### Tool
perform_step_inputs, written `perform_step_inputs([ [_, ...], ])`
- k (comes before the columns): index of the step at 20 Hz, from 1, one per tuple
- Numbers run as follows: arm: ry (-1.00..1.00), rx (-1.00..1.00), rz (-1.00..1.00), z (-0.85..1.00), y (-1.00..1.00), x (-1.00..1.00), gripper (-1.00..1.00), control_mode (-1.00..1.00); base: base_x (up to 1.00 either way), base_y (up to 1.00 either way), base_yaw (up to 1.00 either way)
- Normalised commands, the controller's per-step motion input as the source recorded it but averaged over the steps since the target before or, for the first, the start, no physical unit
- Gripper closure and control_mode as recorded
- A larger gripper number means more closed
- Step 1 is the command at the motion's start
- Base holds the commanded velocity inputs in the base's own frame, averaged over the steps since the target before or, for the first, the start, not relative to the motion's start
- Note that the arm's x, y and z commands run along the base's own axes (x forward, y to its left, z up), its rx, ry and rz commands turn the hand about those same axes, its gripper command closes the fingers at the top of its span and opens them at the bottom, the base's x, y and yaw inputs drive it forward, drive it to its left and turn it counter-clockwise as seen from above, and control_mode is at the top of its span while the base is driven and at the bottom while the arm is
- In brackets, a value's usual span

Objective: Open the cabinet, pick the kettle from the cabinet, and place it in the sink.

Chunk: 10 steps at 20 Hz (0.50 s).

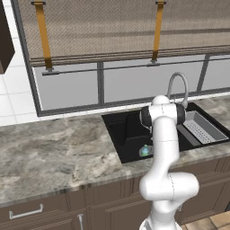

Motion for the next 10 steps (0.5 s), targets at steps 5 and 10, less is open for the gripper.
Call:
perform_step_inputs([
  [5,0.00,0.00,-0.01,-0.36,0.31,-0.11,-1.00,-1.00,0.00,0.00,0.00],
  [10,0.00,-0.01,-0.01,-0.29,0.34,-0.11,-1.00,-1.00,0.00,0.00,0.00],
])
